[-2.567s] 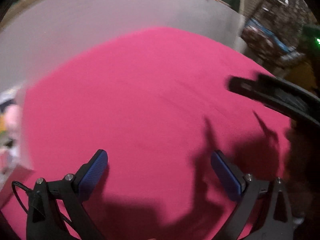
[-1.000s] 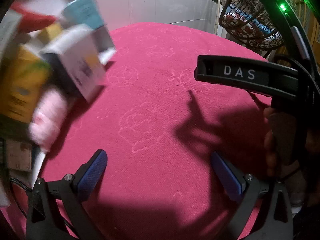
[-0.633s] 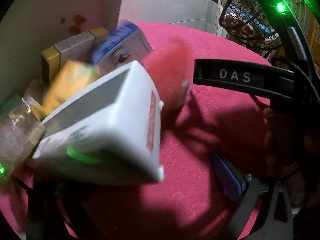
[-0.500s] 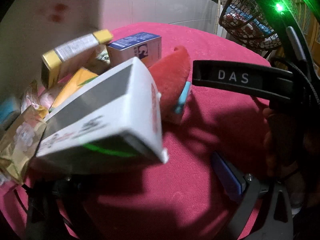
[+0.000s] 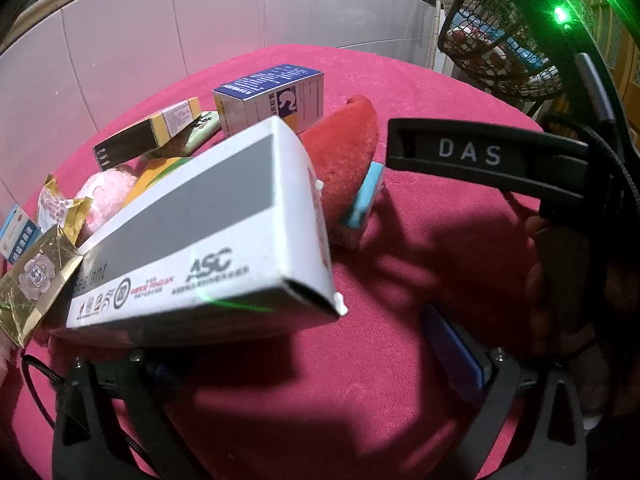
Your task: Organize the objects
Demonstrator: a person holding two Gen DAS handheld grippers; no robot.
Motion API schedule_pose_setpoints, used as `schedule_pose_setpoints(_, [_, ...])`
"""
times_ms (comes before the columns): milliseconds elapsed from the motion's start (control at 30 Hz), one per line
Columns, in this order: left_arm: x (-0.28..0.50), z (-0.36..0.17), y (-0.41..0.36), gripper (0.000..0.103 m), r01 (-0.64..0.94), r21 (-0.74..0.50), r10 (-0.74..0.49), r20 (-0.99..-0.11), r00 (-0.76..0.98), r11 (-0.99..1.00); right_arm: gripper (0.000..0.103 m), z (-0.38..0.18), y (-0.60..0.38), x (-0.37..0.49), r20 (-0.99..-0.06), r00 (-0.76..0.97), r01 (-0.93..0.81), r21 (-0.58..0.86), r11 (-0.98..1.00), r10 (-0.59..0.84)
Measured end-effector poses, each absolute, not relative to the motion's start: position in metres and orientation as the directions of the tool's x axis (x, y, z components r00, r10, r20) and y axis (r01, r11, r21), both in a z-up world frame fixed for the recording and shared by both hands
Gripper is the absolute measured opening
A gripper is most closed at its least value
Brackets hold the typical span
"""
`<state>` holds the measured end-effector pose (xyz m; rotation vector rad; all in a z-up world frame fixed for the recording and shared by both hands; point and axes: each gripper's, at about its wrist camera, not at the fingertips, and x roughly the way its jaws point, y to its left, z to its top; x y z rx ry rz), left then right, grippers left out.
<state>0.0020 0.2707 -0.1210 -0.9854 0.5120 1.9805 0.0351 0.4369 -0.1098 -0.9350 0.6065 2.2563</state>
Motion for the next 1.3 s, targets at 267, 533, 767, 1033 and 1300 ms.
schedule_pose_setpoints(267, [0.002,-0.122,0.272,0.103,-0.828,-0.008,0.505,-0.796,-0.334,-0.561,0.103,-0.106,0.444,0.051,-0.737,-0.585,-0.698,0.246,-0.673,0.337])
schedule_pose_setpoints(533, [0.004,-0.121,0.274,0.103,-0.828,-0.006,0.504,-0.796,-0.336,-0.561,0.103,-0.085,0.442,0.072,-0.696,-0.637,-0.681,0.305,-0.666,0.333])
schedule_pose_setpoints(767, [0.008,-0.117,0.270,0.103,-0.839,-0.016,0.516,-0.795,-0.320,-0.545,0.103,-0.036,0.416,0.083,-0.560,-0.744,-0.591,0.295,-0.751,0.366])
schedule_pose_setpoints(1033, [0.035,-0.003,0.186,0.103,-0.808,-0.132,0.713,-0.565,-0.415,-0.575,0.103,0.036,0.379,0.110,-0.338,-0.862,-0.480,0.308,-0.821,0.377])
schedule_pose_setpoints(1300, [-0.011,0.016,0.054,0.103,-0.496,-0.170,0.493,-0.580,-0.648,-0.852,0.103,0.018,0.328,0.077,-0.442,-0.883,-0.282,0.229,-0.932,0.159])
